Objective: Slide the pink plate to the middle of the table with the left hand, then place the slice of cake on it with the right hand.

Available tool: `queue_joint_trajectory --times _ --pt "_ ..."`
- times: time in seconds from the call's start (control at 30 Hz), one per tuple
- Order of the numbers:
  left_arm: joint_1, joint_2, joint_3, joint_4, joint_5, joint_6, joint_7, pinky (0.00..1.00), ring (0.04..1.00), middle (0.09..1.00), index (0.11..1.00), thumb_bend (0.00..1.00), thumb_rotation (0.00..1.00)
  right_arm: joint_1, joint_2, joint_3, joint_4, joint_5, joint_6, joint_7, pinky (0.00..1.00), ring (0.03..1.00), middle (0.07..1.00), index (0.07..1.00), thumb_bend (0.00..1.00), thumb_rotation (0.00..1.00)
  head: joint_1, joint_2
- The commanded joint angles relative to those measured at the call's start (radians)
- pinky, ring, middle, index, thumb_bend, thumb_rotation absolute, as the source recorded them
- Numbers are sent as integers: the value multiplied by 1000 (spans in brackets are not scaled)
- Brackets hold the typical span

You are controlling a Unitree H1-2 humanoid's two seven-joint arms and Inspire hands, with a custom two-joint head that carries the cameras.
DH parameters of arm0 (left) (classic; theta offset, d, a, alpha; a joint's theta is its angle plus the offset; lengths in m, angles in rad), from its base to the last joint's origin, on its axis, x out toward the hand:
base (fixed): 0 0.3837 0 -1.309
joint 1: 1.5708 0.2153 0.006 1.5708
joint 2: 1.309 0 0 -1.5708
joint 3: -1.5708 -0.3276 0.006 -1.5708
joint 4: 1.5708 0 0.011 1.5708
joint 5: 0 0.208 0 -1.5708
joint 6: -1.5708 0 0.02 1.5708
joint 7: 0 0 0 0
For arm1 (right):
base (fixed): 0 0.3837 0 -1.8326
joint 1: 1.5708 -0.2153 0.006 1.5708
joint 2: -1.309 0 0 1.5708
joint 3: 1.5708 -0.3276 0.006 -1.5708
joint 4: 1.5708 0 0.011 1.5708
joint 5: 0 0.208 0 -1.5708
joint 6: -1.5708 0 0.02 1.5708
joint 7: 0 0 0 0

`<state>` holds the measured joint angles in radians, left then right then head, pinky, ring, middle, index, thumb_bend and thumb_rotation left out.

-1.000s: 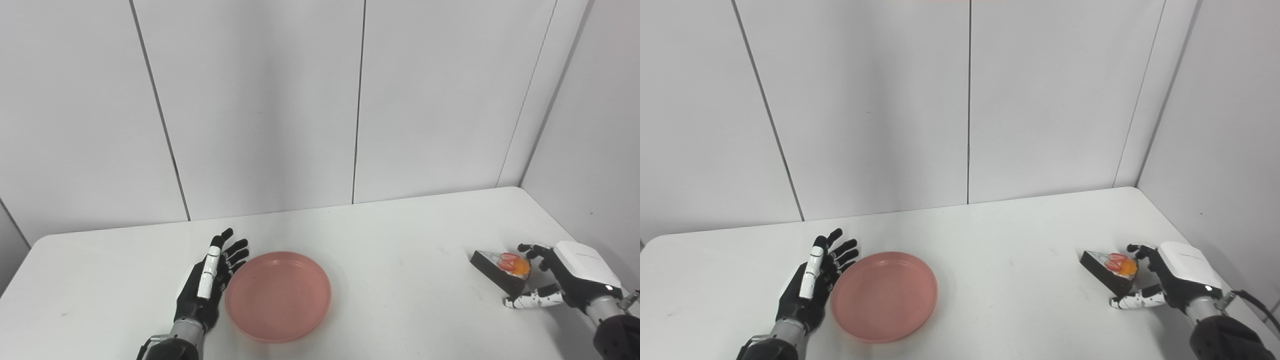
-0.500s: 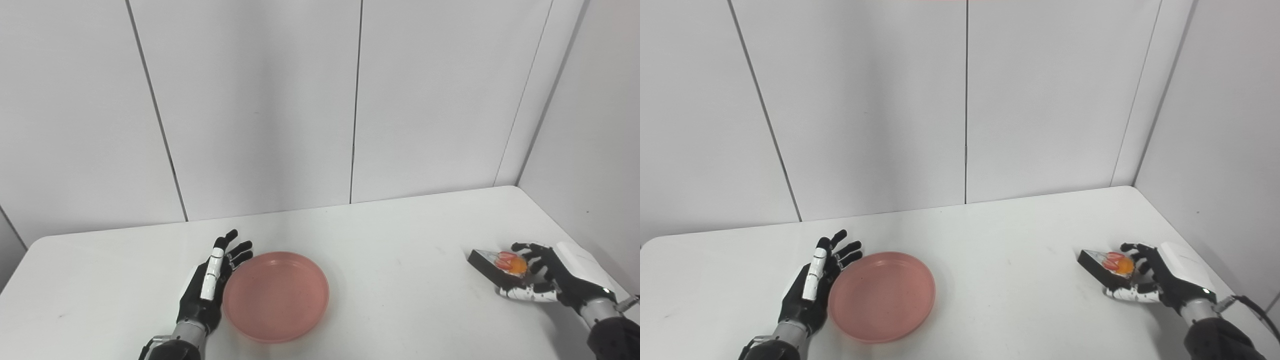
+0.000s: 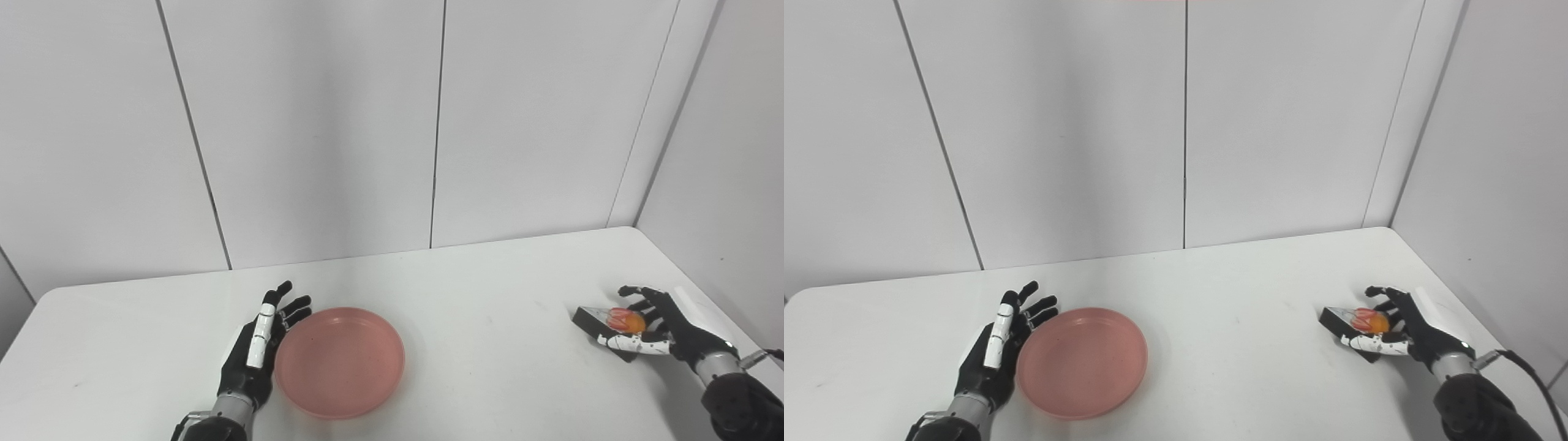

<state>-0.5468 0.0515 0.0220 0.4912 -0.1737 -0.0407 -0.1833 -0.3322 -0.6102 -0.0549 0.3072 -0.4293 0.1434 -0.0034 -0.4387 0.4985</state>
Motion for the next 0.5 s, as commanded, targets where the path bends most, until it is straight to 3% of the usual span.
queue_joint_trajectory --times 0.0,0.23,0.27,0.3,0.4,0.47 --pt "-11 1 0 -22 2 13 -3 829 834 824 920 705 961 -12 -1 -7 14 19 2 -1 449 509 547 675 830 337 1 0" --pt "-13 0 5 -44 -6 45 0 828 837 829 918 706 952 -14 -13 21 29 -8 -12 -31 369 426 478 572 796 298 3 2" --pt "-13 1 5 -45 -6 48 0 827 837 830 919 708 952 -14 -16 29 30 -19 -10 -35 345 403 460 551 741 267 3 2" --pt "-13 1 5 -46 -6 50 0 824 836 831 919 712 950 -13 -19 35 31 -26 -8 -38 291 350 420 509 595 191 3 2" --pt "-13 1 5 -51 -5 59 2 824 836 829 918 715 949 -9 -25 52 19 -52 2 -45 244 313 394 488 537 152 4 3" --pt "-14 1 7 -52 -6 62 2 816 832 827 917 718 946 -8 -28 57 18 -57 0 -47 253 337 416 484 527 140 3 3"
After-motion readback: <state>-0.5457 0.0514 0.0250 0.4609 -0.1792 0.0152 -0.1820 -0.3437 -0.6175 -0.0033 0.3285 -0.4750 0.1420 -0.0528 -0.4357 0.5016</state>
